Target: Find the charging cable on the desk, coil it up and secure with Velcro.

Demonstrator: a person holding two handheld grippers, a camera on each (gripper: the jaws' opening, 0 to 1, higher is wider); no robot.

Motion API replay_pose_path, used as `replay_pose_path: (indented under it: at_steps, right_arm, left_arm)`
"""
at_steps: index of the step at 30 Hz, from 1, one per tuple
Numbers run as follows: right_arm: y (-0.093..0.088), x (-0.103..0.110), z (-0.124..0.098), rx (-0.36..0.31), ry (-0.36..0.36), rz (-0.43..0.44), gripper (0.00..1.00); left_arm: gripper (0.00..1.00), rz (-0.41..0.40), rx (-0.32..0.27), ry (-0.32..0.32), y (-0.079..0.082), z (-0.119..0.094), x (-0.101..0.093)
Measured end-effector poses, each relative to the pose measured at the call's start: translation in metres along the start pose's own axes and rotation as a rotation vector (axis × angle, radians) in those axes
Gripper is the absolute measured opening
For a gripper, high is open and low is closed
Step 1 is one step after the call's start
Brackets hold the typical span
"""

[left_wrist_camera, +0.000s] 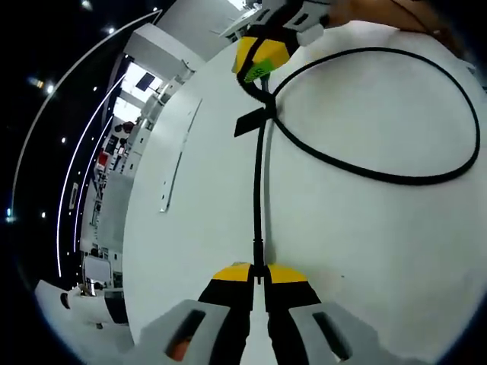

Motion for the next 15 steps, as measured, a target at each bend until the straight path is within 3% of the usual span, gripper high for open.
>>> replay_pose_path:
  at_steps: [7, 15]
  right_arm:
    - [-0.023, -0.009, 0.017, 0.071, 0.01, 0.047, 0.03]
    - [-0.041, -0.003, 0.025, 0.129, 0.084, 0.071, 0.03]
  left_arm:
    - [0.07, 0.008, 0.005, 0.0, -0.001, -0.001, -0.001]
    - [0.07, 0.004, 0.009, 0.001, -0.003, -0.002, -0.001]
Point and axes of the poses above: the point that each gripper's makers call its tool centre point, and the gripper's own axes: z roughly forward along the fingers, x roughly to its left, y roughly out of its top, the point moved 2 cm from there along -z, roughly backward along the fingers, and after that the axes turned 9 degrees about -z, right-handed, at the moved point
